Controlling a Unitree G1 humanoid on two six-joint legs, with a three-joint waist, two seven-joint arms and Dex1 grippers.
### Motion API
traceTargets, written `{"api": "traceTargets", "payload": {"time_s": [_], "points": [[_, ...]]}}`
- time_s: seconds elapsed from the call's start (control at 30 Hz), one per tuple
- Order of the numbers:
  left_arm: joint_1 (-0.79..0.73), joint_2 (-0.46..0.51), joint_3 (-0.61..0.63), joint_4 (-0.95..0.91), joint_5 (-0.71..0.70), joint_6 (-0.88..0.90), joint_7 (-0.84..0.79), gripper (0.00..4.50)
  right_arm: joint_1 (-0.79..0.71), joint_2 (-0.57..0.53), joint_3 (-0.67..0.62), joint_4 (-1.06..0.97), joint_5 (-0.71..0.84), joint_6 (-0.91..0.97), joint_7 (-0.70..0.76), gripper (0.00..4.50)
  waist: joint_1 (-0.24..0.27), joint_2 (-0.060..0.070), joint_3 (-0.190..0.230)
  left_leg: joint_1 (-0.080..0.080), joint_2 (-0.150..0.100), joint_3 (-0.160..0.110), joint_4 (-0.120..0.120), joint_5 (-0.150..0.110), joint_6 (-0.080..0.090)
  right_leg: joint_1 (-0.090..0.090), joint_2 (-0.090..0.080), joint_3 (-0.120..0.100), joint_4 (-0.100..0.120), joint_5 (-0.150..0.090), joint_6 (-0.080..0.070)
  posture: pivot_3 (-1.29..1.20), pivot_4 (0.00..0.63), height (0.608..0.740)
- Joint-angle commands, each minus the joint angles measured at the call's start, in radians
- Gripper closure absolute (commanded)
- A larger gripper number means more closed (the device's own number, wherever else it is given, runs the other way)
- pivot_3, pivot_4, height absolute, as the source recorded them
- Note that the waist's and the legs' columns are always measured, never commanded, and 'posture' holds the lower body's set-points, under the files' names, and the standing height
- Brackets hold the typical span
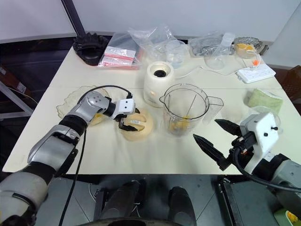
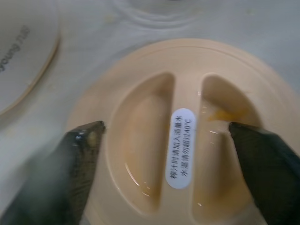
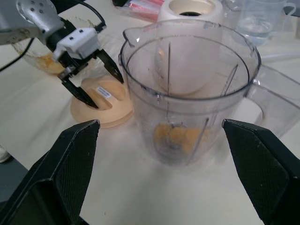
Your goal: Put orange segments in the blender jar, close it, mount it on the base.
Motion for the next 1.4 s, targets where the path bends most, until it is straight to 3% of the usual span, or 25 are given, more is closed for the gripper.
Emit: {"api": "traceTargets", "payload": {"time_s": [0.03,0.2,0.4,0.53,0.63,0.77,1.0,1.1,1.17,1.4], "points": [[0.014,-0.017,-0.01,0.067,0.04,0.032,-0.028,1.8,-0.007,-0.008,0.006,-0.006,0.012,0.001,-0.025,0.0,-0.001,0.0,-0.001,0.0,0.0,0.001,0.0,-0.001,0.001,0.0,0.0,0.0,0.0,0.001,0.001,0.0,0.15,0.74],[0.012,-0.027,-0.001,0.104,0.065,0.022,-0.013,4.25,-0.022,-0.007,0.021,0.008,-0.016,0.004,-0.033,0.0,0.0,0.0,-0.001,0.002,0.001,0.001,0.003,-0.001,0.001,0.003,0.002,0.0,0.001,0.001,0.001,0.0,0.15,0.74],[-0.011,-0.004,0.039,0.055,0.043,0.026,-0.05,4.23,-0.027,0.007,0.036,0.023,-0.049,0.001,-0.022,0.0,-0.012,0.0,-0.001,0.001,0.006,0.002,0.011,-0.003,-0.002,0.005,0.003,0.001,-0.001,0.003,-0.006,0.0,0.15,0.74],[-0.088,0.085,0.115,-0.189,-0.055,0.199,-0.209,4.23,-0.02,0.048,0.064,0.052,-0.1,-0.011,-0.012,0.0,-0.027,-0.002,0.0,-0.003,0.007,0.002,0.011,-0.003,-0.002,0.0,0.003,0.0,-0.002,0.003,-0.006,0.0,0.15,0.74],[-0.157,0.156,0.178,-0.393,-0.135,0.345,-0.293,4.23,-0.021,0.072,0.072,0.073,-0.137,-0.019,0.008,0.0,-0.027,-0.001,0.0,-0.02,0.007,0.002,0.014,0.0,0.0,-0.017,0.004,0.0,0.004,0.005,-0.003,0.0,0.15,0.74],[-0.312,0.197,0.228,-0.472,-0.197,0.468,-0.337,4.23,-0.049,0.087,0.084,0.124,-0.194,-0.028,0.031,0.0,-0.025,-0.001,0.0,-0.021,0.004,0.003,0.014,0.0,0.001,-0.017,0.005,-0.002,0.005,0.009,0.002,0.0,0.15,0.74],[-0.614,0.108,0.246,-0.201,-0.249,0.391,-0.379,4.23,-0.152,0.098,0.167,0.193,-0.282,-0.037,0.043,0.0,-0.027,-0.001,0.0,-0.015,0.004,0.003,0.015,0.001,0.003,-0.01,0.005,-0.002,0.004,0.007,-0.001,0.0,0.15,0.74],[-0.664,0.061,0.21,-0.134,-0.293,0.379,-0.381,4.23,-0.18,0.109,0.187,0.217,-0.328,-0.039,0.042,0.0,-0.027,0.0,0.0,-0.014,0.004,0.003,0.015,0.001,0.003,-0.01,0.004,-0.002,0.004,0.007,-0.001,0.0,0.15,0.74],[-0.696,-0.032,0.185,-0.049,-0.289,0.367,-0.381,4.23,-0.214,0.119,0.208,0.253,-0.39,-0.055,0.028,0.0,-0.025,-0.001,0.0,-0.015,0.004,0.003,0.016,0.001,0.003,-0.01,0.004,-0.002,0.005,0.007,-0.001,0.0,0.15,0.74],[-0.715,-0.237,0.166,0.144,-0.147,0.287,-0.254,4.23,-0.243,0.128,0.198,0.188,-0.424,-0.025,0.024,0.0,-0.014,-0.001,0.001,-0.017,0.003,0.006,0.015,0.001,0.004,-0.014,0.005,-0.001,0.006,0.01,0.006,0.0,0.15,0.74]]}}
